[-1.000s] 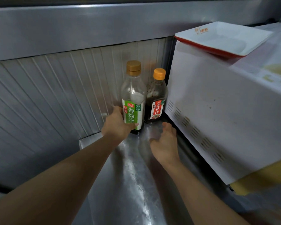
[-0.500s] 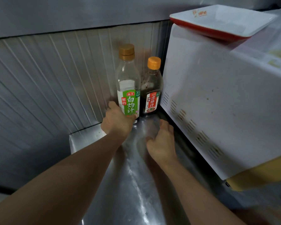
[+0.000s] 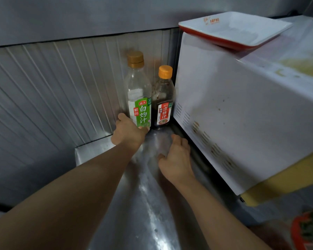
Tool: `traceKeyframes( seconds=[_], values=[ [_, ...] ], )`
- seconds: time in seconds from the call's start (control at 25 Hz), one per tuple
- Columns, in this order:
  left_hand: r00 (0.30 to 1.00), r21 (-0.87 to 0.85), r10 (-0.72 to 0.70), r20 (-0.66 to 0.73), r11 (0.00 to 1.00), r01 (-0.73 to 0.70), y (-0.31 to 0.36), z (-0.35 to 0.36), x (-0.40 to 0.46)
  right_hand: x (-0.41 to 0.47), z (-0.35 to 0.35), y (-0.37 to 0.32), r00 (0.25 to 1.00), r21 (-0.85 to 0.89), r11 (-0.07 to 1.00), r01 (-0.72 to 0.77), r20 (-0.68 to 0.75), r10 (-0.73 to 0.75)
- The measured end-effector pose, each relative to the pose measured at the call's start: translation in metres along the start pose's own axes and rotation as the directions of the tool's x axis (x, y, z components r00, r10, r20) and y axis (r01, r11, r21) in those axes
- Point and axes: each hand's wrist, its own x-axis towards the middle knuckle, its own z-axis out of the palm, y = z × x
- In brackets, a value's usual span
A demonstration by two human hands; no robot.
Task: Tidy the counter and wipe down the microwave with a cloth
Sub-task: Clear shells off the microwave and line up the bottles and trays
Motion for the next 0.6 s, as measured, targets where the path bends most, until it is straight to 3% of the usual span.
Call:
traceKeyframes(
  seconds=[0.28, 0.48, 0.6],
  values=[
    [0.980, 0.357, 0.063, 0.190, 0.925, -0.129, -0.004, -0.048, -0.036, -0.029, -0.020, -0.011, 0.978, -0.256, 0.960, 0.112, 0.200, -0.061],
    [0.961, 0.458, 0.081, 0.266, 0.866, -0.200, 0.010, -0.096, -0.079, -0.058, -0.058, -0.041, 0.953, -0.327, 0.913, 0.245, 0.255, -0.165],
    [0.967, 0.457, 0.103, 0.233, 0.866, -0.203, 0.020, -0.127, -0.108, -0.077, -0.084, -0.061, 0.937, -0.299, 0.906, 0.300, 0.270, -0.221]
  ],
)
